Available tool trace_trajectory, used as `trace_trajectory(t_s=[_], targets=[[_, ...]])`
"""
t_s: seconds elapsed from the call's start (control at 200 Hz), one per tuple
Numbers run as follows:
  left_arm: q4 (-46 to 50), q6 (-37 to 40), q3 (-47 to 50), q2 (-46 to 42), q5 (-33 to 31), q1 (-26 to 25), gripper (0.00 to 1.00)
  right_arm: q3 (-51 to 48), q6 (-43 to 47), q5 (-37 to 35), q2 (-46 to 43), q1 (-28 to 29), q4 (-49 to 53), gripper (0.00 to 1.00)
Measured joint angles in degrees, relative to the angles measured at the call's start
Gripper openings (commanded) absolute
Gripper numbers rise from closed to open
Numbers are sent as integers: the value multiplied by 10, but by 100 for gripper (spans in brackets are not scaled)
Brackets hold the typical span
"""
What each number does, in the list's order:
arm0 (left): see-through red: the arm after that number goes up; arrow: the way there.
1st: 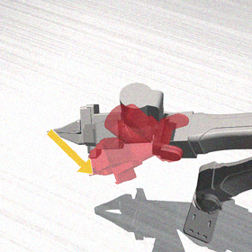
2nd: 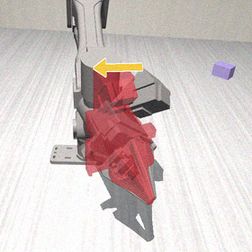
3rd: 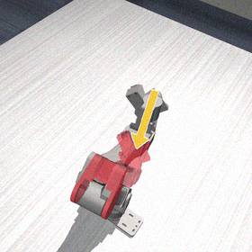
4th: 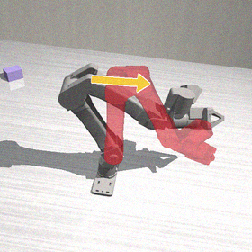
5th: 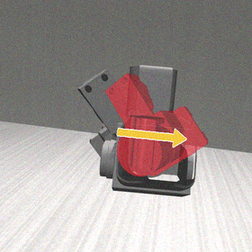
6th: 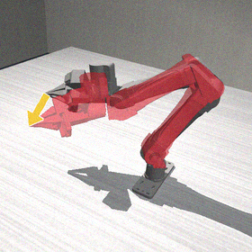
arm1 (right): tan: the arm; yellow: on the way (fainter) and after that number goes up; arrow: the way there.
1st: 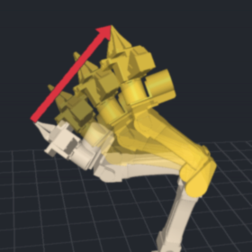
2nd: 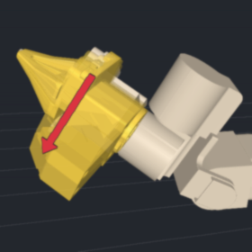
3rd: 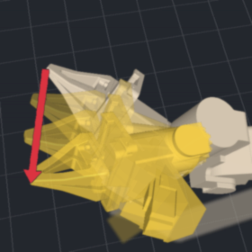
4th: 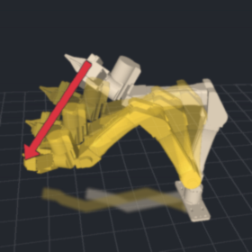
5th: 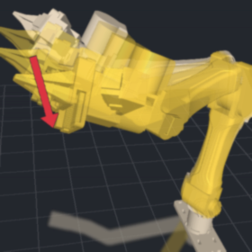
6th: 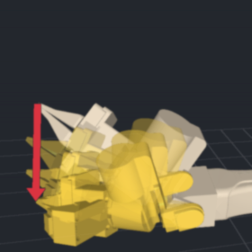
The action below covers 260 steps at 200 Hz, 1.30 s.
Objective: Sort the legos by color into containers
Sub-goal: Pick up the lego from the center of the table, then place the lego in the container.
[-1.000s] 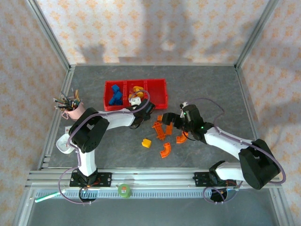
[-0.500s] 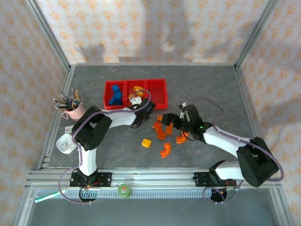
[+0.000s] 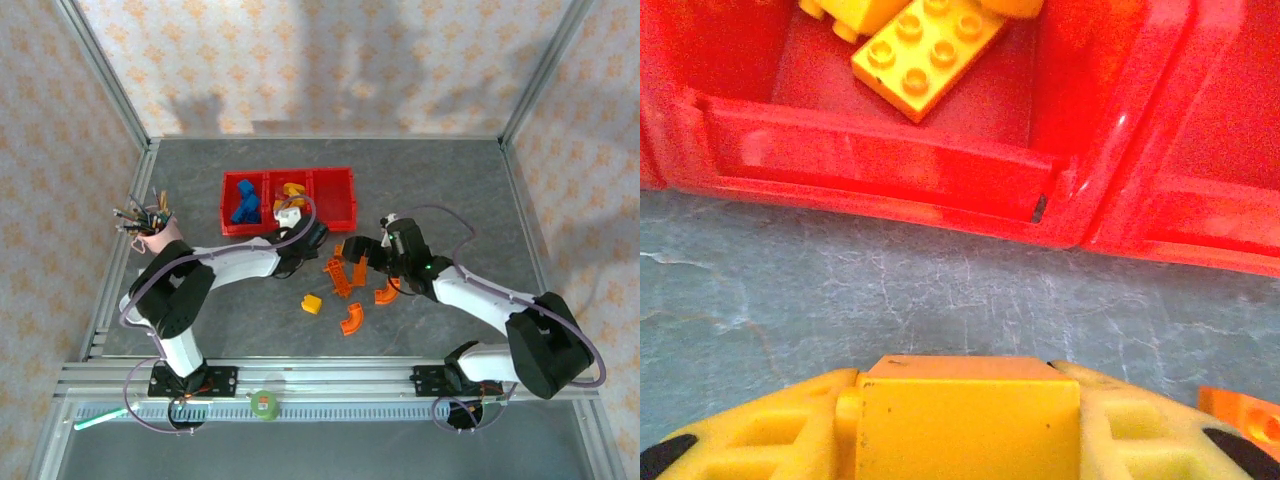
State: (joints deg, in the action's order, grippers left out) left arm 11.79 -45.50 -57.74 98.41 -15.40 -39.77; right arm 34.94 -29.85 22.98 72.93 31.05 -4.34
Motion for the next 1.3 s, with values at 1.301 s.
trace_trajectory(t_s=[1.301], targets=[[69,143,-263,162,-47,130,61,63,-1,6,46,0,-7,100]])
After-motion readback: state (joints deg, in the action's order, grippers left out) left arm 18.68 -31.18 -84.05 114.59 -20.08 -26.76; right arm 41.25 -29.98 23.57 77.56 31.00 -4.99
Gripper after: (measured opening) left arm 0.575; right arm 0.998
